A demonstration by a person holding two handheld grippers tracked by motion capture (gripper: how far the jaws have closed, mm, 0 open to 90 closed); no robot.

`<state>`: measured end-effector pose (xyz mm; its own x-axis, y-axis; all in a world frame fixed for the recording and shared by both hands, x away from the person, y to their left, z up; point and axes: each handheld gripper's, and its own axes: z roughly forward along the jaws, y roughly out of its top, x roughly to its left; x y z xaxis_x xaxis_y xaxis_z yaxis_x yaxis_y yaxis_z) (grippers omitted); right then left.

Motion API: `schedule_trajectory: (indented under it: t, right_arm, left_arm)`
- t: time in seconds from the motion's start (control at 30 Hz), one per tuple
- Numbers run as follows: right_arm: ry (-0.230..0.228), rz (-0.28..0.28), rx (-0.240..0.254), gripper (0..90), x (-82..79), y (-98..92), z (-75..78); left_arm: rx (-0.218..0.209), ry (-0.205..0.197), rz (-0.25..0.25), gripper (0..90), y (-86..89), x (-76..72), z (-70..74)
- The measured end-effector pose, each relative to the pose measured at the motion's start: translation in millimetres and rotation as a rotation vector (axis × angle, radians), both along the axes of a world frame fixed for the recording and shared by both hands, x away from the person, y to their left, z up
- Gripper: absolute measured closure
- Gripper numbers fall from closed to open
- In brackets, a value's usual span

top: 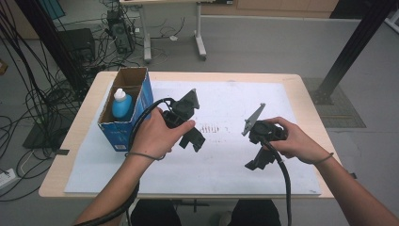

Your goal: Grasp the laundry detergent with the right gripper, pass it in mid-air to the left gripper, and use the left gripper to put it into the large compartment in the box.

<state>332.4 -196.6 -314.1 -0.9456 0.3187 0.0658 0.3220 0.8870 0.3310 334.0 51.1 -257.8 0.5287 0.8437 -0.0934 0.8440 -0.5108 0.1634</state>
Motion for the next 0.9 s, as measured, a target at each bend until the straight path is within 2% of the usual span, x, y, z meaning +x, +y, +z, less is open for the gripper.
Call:
schedule_trajectory:
  t: [0.9]
  right_arm:
    - [-0.003, 0.002, -0.005, 4.7, -3.5, 2.5, 0.8]
  left_arm:
    - [-0.015, 0.0, -0.005, 5.0, -0.3, -4.7, -0.9]
